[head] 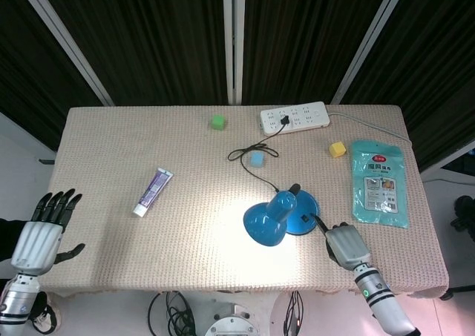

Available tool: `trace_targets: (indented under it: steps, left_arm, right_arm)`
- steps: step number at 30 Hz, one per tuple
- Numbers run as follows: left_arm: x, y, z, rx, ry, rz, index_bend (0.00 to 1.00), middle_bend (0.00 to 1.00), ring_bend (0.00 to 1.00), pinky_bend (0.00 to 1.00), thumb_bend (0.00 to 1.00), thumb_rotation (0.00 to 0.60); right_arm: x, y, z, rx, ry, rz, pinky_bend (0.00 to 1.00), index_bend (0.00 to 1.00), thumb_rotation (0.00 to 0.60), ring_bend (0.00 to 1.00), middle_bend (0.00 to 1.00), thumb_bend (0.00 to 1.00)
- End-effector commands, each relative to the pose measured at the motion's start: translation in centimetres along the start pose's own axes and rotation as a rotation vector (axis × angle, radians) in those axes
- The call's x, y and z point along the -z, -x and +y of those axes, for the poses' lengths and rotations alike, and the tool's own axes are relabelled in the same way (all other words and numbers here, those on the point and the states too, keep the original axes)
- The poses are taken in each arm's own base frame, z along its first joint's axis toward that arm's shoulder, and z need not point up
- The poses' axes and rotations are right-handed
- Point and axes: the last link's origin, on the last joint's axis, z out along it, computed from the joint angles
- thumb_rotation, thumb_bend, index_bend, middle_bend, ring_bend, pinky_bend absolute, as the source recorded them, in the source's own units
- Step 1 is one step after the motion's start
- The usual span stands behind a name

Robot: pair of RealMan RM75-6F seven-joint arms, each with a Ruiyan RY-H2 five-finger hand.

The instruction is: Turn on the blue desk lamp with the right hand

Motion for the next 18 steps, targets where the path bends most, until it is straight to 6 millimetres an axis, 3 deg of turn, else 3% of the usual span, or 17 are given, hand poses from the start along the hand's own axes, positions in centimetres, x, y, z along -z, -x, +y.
trace_targets:
  steps: [1, 4, 7, 10, 12, 14, 18]
  left_arm:
    - [0.0, 0.0, 0.0, 0.001, 0.0, 0.001, 0.0, 0.0, 0.0, 0.0, 0.12, 0.6]
    - [0.0, 0.0, 0.0, 0.002, 0.0, 0.0, 0.0, 0.0, 0.0, 0.0, 0.12, 0.6]
    - [0.0, 0.1, 0.0, 0.003, -0.002, -0.007, 0.0, 0.0, 0.0, 0.0, 0.12, 0.6]
    - [0.0, 0.0, 0.1, -0.001, 0.0, -0.003, 0.0, 0.0, 0.0, 0.0, 0.12, 0.6]
    - [0.1, 0.0, 0.1, -0.002, -0.001, 0.001, 0.0, 0.0, 0.0, 0.0, 0.12, 0.6]
    - [0.2, 0.0, 0.1, -0.003, -0.003, 0.001, 0.0, 0.0, 0.0, 0.0, 0.12, 0.6]
    - [0.2, -0.1, 0.1, -0.004, -0.001, 0.001, 0.0, 0.0, 0.0, 0.0, 0.12, 0.6]
  right_arm:
    - [1.9, -1.4, 1.1, -0.015, 0.025, 0.076, 0.41, 0.0, 0.6, 0.5, 0.59, 0.82]
    - [4.8, -2.9, 2.7, -0.019, 0.068, 0.188, 0.41, 0.0, 0.6, 0.46, 0.54, 0.78]
    - [7.4, -3.8, 3.9, 0.013, 0.086, 0.302, 0.33, 0.0, 0.6, 0.28, 0.36, 0.63]
    - [9.4, -4.2, 5.2, 0.069, 0.119, 0.382, 0.19, 0.0, 0.6, 0.03, 0.1, 0.27]
    - [10.2, -4.2, 5.9, 0.067, 0.152, 0.403, 0.07, 0.0, 0.6, 0.0, 0.02, 0.07]
    - [10.8, -4.2, 6.6, 0.061, 0.183, 0.418, 0.01, 0.0, 0.6, 0.0, 0.0, 0.01]
    - [11.4, -3.8, 7.7, 0.067, 0.223, 0.438, 0.0, 0.0, 0.6, 0.0, 0.0, 0.0]
